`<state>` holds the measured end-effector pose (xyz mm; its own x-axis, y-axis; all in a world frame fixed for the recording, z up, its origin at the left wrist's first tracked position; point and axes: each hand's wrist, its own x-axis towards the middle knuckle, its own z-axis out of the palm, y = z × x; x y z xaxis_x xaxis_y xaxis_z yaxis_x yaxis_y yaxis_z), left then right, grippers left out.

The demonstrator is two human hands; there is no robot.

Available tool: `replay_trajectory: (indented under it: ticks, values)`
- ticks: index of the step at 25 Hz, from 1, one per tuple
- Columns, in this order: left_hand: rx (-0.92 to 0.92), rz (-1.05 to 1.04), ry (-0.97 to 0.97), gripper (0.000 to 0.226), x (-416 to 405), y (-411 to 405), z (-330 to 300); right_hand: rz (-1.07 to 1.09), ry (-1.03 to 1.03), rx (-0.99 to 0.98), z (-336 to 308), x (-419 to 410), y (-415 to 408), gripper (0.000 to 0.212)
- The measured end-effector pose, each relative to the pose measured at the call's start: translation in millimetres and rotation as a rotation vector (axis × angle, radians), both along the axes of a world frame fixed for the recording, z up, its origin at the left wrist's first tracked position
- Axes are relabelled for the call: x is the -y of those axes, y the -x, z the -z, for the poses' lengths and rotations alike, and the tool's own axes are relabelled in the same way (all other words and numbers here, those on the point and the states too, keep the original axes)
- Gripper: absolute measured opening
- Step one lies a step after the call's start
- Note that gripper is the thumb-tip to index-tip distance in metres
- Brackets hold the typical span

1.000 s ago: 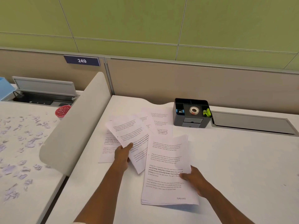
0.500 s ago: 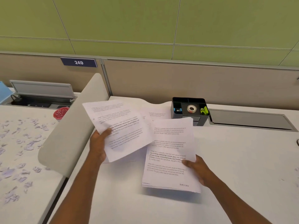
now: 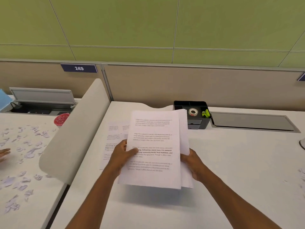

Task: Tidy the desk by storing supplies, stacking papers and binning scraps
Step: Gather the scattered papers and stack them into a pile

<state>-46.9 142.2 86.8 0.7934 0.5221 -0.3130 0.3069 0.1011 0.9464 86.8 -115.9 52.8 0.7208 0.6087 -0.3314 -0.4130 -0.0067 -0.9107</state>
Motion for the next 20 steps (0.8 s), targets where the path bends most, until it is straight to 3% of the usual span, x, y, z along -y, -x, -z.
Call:
replay_trajectory:
  ticks: [3,8,11,14,20]
  values:
    - [-0.061,-0.019,-0.045,0.036,9.8,-3.4,8.2,0.019,-0.007,0.0,-8.3,-3.6,2.2,0.05]
    - [0.034,0.07,0.304,0.049,18.0,-7.7,14.9,0.043,0.034,-0.106,-9.8,-7.6,2.2,0.049]
    - [0.013,0.052,0.223,0.053,29.9,-7.1,22.1,-0.079,-0.013,-0.21,-4.3,2.1,0.6,0.054]
    - [-0.056,0.065,0.071,0.054,43.4,-9.3,32.5,-0.261,0.172,-0.03,8.8,14.0,2.1,0.051]
    - [-0.229,0.08,-0.068,0.042,48.2,-25.3,48.1,-0.093,0.216,-0.019,32.5,19.7,5.0,0.042]
